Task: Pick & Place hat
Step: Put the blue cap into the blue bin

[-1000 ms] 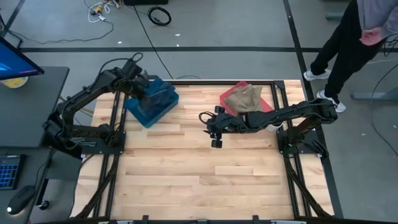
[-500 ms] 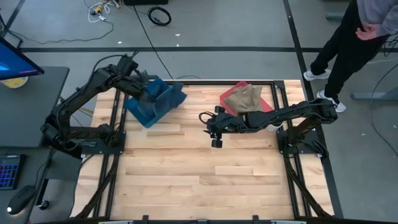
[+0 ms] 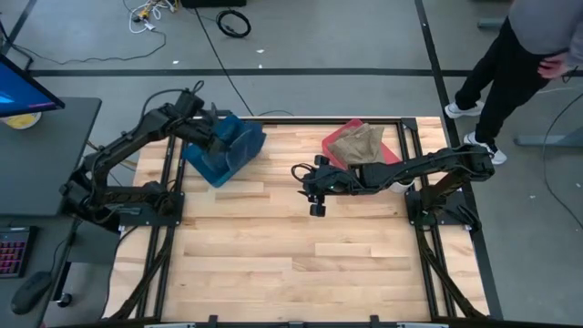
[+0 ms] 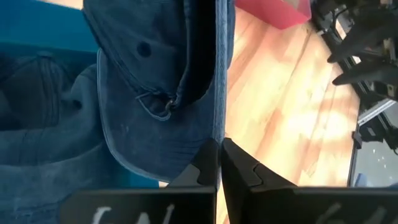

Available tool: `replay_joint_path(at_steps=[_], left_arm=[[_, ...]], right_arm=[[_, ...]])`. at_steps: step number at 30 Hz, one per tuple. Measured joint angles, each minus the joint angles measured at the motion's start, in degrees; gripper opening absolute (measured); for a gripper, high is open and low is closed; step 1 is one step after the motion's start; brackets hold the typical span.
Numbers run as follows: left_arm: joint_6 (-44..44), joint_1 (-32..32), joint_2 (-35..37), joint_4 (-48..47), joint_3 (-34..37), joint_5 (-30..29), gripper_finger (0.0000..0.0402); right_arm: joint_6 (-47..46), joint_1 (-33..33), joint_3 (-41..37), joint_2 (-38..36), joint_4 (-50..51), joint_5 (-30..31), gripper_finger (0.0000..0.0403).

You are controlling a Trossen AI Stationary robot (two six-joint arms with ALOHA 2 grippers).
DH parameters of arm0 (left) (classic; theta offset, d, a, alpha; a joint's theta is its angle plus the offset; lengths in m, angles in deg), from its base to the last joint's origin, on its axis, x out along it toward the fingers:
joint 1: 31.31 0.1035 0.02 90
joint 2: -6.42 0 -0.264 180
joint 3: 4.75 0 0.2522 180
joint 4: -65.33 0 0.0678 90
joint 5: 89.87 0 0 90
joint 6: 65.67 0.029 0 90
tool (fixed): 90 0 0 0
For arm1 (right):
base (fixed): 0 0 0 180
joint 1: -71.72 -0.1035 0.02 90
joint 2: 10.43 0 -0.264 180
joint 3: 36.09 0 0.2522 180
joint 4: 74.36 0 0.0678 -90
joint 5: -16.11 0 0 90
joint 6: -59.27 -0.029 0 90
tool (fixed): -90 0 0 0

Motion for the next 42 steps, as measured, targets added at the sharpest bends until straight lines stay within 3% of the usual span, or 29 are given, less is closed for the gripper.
replay_joint_path(at_steps=[4, 9, 13, 17, 21, 32, 42], left_arm=[[-0.04, 0.55, 1.12, -0.15, -0.82, 0.05, 0.0007], [-0.53, 0.73, 2.94, -0.52, -1.18, -0.12, 0.0005], [-1.71, 0.69, 4.46, -0.59, -1.18, 0.02, 0.0009], [-1.82, 0.7, 5.41, -0.98, -1.18, -0.28, 0.0007], [-1.82, 0.7, 5.53, -1.07, -1.18, -0.31, 0.0007], [-1.8, 0.68, 5.53, -1.66, -1.18, -0.91, 0.0007], [-3.28, 0.69, 5.53, -4.86, -1.18, -8.05, 0.0041]], right_arm=[[3.37, 0.17, -0.02, 0.06, -3.37, 0.57, 0.0169], [6.73, 2.13, -0.04, 0.07, -20.95, 2.49, 0.0153], [7.26, 5.96, 0.04, 0.89, -31.5, 0.56, 0.0097], [3.69, 10.19, 0.06, 5.48, -37.64, -6.51, 0.0015], [-0.22, 12.06, 2.56, 13.23, -43.43, -9.62, 0.001], [-2.02, 14.0, 27.37, 33.95, -35.17, -9.07, 0.0002], [2.19, 13.93, 37.79, 38.42, -33.11, -8.61, 0.0001]])
